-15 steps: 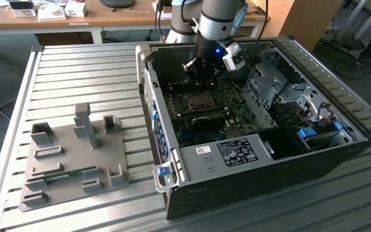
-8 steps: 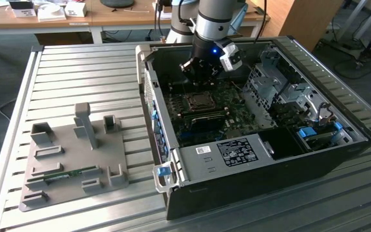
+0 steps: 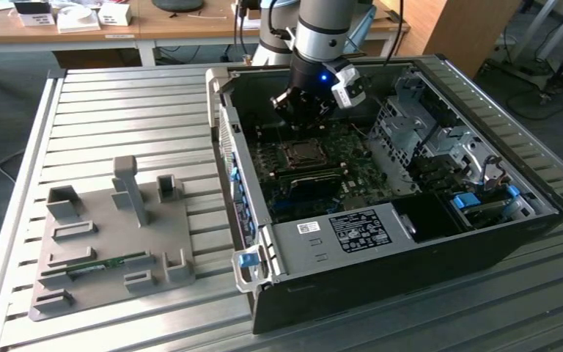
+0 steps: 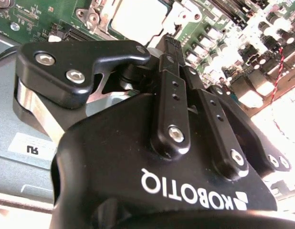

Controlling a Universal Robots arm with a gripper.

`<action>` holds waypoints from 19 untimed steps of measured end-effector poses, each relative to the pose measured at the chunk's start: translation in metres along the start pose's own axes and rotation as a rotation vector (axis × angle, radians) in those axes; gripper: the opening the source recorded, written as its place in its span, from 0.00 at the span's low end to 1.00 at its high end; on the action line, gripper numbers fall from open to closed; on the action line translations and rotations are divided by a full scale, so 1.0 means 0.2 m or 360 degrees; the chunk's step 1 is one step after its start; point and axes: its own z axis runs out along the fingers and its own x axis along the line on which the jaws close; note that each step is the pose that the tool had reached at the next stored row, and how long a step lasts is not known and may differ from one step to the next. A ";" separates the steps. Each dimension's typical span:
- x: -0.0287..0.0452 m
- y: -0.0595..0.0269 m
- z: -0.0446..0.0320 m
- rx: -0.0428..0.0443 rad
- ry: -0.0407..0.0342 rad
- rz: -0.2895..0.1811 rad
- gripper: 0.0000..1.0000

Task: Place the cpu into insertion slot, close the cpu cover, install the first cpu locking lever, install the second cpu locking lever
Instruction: 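Install the first cpu locking lever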

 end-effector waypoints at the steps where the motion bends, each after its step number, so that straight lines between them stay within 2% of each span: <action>1: 0.000 0.000 -0.002 0.0000 0.0000 0.0000 0.11; 8: 0.000 0.001 -0.021 0.0000 0.0000 0.0000 0.11; 19: 0.007 0.001 -0.025 0.0000 0.0000 0.0000 0.11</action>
